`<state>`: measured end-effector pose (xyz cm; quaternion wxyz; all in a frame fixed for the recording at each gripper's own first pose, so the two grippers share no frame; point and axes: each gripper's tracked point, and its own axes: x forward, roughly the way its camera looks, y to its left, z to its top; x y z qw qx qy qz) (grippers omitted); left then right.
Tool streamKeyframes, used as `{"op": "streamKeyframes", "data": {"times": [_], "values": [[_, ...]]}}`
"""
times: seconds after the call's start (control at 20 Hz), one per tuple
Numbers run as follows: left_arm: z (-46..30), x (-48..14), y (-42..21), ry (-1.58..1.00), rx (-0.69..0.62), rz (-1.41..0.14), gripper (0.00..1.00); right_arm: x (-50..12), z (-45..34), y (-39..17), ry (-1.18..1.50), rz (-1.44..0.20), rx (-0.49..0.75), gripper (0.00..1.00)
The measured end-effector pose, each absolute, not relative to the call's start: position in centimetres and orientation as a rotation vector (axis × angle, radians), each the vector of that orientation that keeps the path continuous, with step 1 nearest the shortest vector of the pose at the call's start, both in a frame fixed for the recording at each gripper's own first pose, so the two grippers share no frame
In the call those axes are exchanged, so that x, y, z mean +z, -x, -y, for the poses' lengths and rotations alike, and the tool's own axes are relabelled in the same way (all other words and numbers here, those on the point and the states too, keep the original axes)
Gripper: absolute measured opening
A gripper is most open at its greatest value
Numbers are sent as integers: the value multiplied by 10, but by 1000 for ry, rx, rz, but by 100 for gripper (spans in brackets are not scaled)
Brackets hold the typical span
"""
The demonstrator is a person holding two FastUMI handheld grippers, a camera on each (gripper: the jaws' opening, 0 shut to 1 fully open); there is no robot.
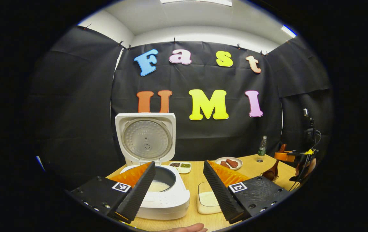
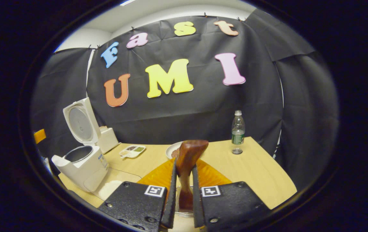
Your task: Close the left gripper, press the button to open the rice cooker; take a wooden spoon from the chopstick holder with the right hand, scoop a spoonful of rice and pour it into the rice cooker, then put the wooden spoon back into the chopstick holder.
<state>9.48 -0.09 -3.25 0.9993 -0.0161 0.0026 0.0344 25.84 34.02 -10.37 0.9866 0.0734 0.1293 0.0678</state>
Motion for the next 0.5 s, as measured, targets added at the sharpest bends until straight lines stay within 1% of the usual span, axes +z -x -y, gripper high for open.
{"op": "streamKeyframes", "data": {"times": [0.05,0.1,0.2,0.3,0.35,0.4,0.5], "values": [[-2,-34,-99,35,71,-12,95,-101,-334,-256,-145,-234,97,34],[-8,-33,-102,32,81,-15,95,-99,-325,-265,-128,-216,53,57],[-17,-32,-108,28,104,-17,95,-93,-309,-270,-72,-171,-3,77],[-25,-32,-112,34,115,-22,95,-89,-305,-270,-56,-146,-7,86],[-29,-32,-114,35,123,-26,95,-89,-305,-269,-51,-145,-8,86],[-33,-30,-115,32,130,-26,95,-88,-304,-267,-48,-144,-7,94],[-38,-22,-119,28,132,-20,95,-88,-302,-263,-39,-150,-20,95]]}}
